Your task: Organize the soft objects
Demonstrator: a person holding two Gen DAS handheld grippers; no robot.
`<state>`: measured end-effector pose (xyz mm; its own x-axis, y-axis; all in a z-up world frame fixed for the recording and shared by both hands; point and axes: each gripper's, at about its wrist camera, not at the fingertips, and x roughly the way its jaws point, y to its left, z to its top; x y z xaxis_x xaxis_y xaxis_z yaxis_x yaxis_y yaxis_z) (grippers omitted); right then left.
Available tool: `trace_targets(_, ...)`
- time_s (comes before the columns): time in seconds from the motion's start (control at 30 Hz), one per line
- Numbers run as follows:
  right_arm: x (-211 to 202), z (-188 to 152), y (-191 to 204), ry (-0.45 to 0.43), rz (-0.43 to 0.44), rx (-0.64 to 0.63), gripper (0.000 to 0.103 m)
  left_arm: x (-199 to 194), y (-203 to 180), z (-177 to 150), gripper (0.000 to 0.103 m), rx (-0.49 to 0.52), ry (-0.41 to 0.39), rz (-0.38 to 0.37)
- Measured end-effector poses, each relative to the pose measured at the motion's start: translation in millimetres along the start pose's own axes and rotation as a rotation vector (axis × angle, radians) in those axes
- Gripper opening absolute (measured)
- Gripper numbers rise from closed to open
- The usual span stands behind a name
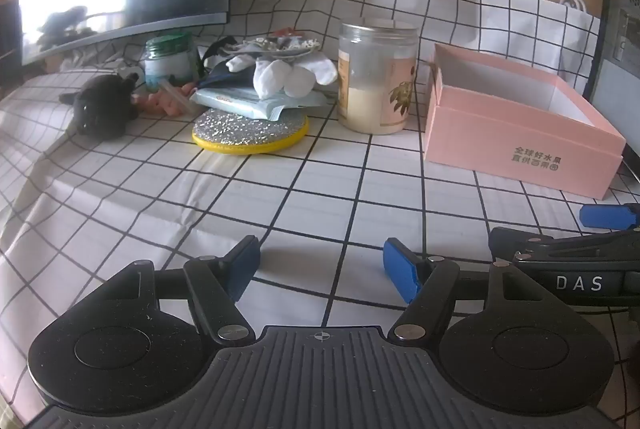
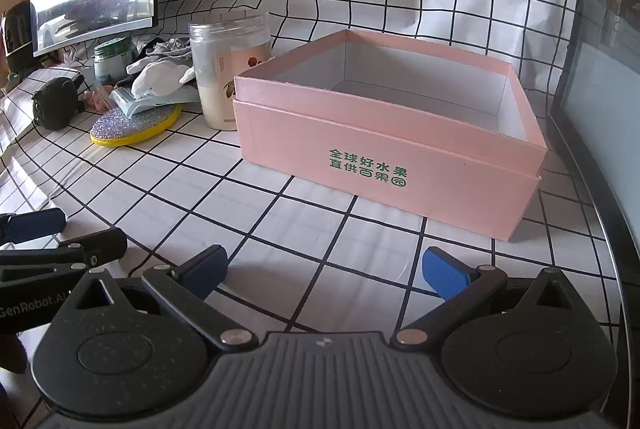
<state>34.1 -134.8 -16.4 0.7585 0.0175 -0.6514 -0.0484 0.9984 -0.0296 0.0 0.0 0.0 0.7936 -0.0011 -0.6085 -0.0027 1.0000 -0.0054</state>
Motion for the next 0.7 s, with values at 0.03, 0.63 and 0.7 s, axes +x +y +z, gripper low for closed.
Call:
trace_targets(0.03,0.0,0.0,0.1,0.0,-0.002,-0.002,0.103,0.0,0.1,0.0,0.074,-0.001,0.0,-0.001)
trace_targets(0.63,0.8,0.3,0.4,0.001,-0.004,-0.005,0.103,0.1,-0.1,0.0,0.074,0.005,0.0,0.003)
trace_targets(0.7,0.9,0.3,0.6,0.001,-0.004,-0.005,0.103,0.1,-0.1,-0.1,0.074,0.005,0.0,0.003)
